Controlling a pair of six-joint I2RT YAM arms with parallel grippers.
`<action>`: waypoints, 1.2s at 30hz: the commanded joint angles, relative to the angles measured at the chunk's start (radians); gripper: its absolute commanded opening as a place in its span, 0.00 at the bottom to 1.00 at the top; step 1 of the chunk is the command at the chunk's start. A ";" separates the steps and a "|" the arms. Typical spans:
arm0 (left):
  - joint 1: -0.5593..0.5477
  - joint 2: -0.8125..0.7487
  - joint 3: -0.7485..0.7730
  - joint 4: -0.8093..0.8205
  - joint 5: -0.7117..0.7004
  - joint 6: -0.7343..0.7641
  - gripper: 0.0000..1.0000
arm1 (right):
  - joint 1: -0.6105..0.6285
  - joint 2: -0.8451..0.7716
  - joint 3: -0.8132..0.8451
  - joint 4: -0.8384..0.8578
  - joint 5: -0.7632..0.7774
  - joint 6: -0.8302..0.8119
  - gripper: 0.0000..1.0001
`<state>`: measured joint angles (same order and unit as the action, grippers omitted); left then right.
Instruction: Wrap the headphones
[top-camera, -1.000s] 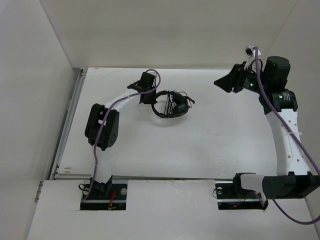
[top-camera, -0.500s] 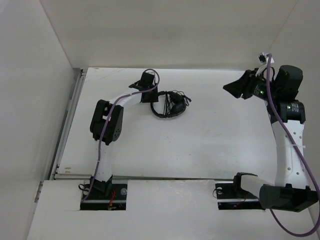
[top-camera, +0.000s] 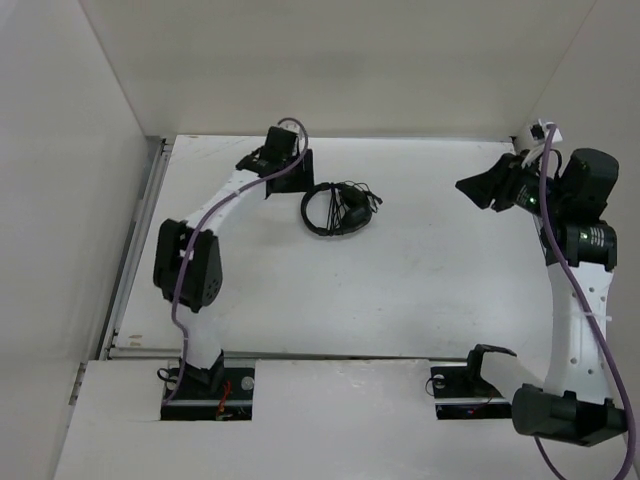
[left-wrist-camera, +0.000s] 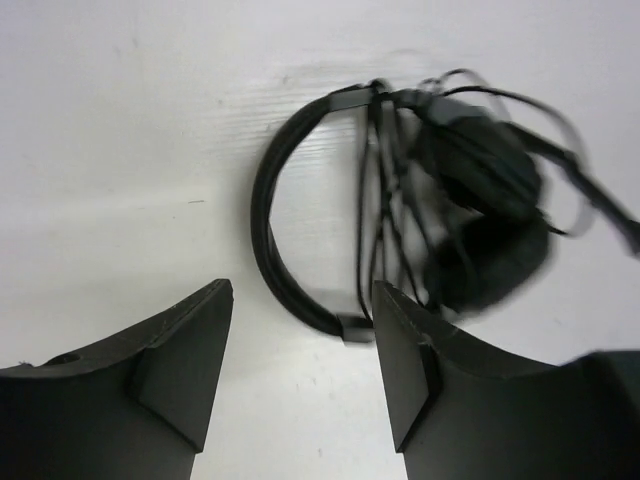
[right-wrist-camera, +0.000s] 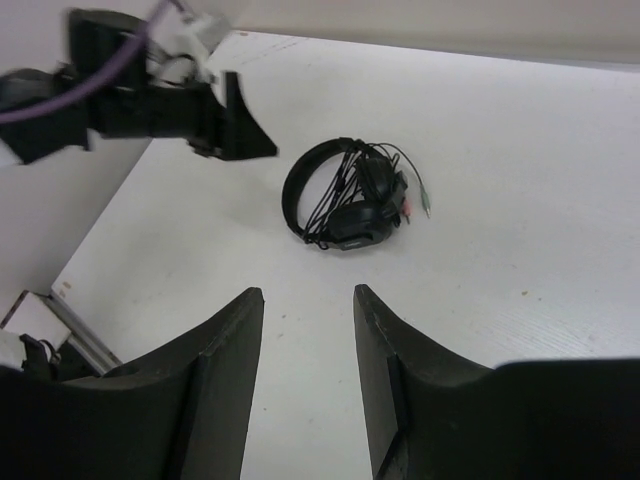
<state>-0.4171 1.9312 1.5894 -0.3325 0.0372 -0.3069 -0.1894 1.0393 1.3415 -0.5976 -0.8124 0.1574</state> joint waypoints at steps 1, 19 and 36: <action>-0.024 -0.291 0.138 -0.098 0.085 0.098 0.55 | -0.047 -0.068 -0.021 0.028 -0.001 -0.016 0.48; 0.508 -0.911 -0.334 -0.329 0.035 0.384 0.99 | -0.391 -0.375 -0.312 -0.179 0.556 -0.306 0.66; 0.832 -0.879 -0.434 -0.315 0.233 0.376 1.00 | -0.499 -0.366 -0.196 -0.318 0.469 -0.345 1.00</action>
<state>0.4099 1.0718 1.1580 -0.6716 0.2310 0.0624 -0.7006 0.6891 1.1019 -0.9569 -0.3107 -0.2020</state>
